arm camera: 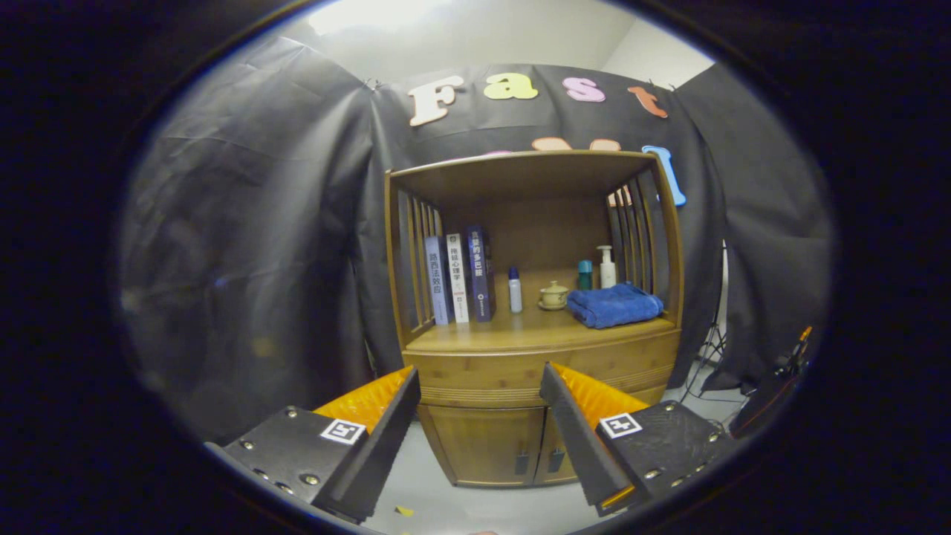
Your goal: Pull open the drawer, take out the items inside it, and place them on the countertop above the cabinet.
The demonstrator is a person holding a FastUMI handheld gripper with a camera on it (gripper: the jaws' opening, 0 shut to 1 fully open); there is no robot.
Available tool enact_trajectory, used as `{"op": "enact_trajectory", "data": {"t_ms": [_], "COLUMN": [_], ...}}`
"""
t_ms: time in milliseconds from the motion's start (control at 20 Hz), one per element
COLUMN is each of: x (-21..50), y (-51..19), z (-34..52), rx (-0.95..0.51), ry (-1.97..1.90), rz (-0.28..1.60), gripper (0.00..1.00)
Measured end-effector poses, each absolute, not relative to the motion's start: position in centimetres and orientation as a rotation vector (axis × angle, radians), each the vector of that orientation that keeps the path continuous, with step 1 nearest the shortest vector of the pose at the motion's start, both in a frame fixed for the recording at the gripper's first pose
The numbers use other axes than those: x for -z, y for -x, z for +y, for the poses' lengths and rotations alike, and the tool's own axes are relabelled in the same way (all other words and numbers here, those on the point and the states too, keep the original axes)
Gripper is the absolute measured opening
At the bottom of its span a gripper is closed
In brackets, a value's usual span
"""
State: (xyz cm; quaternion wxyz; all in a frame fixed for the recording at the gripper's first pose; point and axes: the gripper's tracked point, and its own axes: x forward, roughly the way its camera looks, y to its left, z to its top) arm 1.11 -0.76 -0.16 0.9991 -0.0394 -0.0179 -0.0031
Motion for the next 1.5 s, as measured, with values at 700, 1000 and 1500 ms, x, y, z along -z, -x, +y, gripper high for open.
{"op": "enact_trajectory", "data": {"t_ms": [700, 1000, 1500], "x": [10.8, 14.8, 14.7], "y": [-15.8, -22.7, -24.5], "z": [-11.0, -14.0, -14.2], "rx": [0.158, 0.204, 0.185], "ry": [0.049, 0.043, 0.051], "rz": [0.146, 0.235, 0.185], "gripper": [0.99, 0.99, 0.45]}}
